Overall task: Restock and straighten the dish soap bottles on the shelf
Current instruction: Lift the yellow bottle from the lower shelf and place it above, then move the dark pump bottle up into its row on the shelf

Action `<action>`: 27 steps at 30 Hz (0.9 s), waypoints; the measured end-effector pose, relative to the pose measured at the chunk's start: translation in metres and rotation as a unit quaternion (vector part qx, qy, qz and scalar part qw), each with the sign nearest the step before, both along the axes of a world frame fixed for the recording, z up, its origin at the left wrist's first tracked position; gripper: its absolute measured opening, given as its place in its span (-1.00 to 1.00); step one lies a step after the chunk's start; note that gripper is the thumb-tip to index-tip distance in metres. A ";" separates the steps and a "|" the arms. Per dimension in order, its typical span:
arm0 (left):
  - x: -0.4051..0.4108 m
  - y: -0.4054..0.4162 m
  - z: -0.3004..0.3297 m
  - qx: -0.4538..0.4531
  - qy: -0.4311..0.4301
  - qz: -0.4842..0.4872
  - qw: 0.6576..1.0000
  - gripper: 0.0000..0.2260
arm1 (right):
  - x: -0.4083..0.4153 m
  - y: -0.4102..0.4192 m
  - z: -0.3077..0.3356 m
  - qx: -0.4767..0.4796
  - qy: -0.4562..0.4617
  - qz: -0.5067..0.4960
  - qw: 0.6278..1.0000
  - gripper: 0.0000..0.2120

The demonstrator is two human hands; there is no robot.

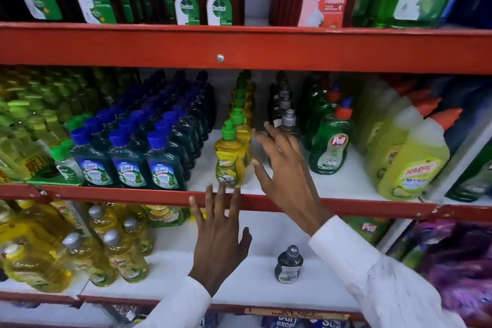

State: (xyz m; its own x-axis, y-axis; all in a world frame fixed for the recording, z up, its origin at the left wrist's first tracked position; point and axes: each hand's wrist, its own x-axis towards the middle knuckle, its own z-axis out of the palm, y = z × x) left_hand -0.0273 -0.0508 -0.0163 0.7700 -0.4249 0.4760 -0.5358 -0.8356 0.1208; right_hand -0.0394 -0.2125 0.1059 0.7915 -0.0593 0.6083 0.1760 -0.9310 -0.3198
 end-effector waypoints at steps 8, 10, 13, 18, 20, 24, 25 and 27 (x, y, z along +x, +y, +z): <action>0.008 -0.038 0.010 0.001 -0.025 -0.093 0.995 -0.26 | -0.066 -0.066 -0.088 -0.087 -0.114 -0.015 0.990 -0.62; 0.024 -0.036 0.023 0.006 -0.049 -0.072 0.996 -0.24 | -0.059 -0.078 -0.103 -0.110 -0.136 -0.014 0.985 -0.68; 0.031 -0.025 0.028 0.009 -0.065 -0.052 0.996 -0.22 | -0.059 -0.082 -0.138 -0.080 -0.060 -0.012 0.995 -0.70; -0.002 -0.042 -0.002 0.060 -0.050 -0.046 0.996 -0.19 | -0.079 -0.088 -0.217 0.067 0.234 -0.020 0.970 -0.48; -0.002 -0.045 -0.002 0.078 -0.048 -0.036 0.995 -0.17 | -0.074 -0.082 -0.222 0.103 0.279 -0.018 0.954 -0.48; -0.005 -0.051 -0.004 0.084 -0.037 -0.043 0.995 -0.16 | -0.066 -0.079 -0.228 0.138 0.312 -0.041 0.939 -0.67; -0.006 -0.051 -0.005 0.084 -0.036 -0.044 0.995 -0.16 | -0.065 -0.080 -0.230 0.142 0.308 -0.044 0.940 -0.72; -0.007 -0.051 -0.004 0.082 -0.031 -0.044 0.995 -0.16 | -0.065 -0.080 -0.227 0.146 0.299 -0.038 0.942 -0.78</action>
State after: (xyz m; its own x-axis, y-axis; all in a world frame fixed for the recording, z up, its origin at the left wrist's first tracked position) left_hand -0.0346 -0.1020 -0.0201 0.6979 -0.5653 0.4397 -0.6101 -0.7908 -0.0483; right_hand -0.1042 -0.2925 -0.1208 0.9743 -0.2253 0.0030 -0.1810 -0.7906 -0.5850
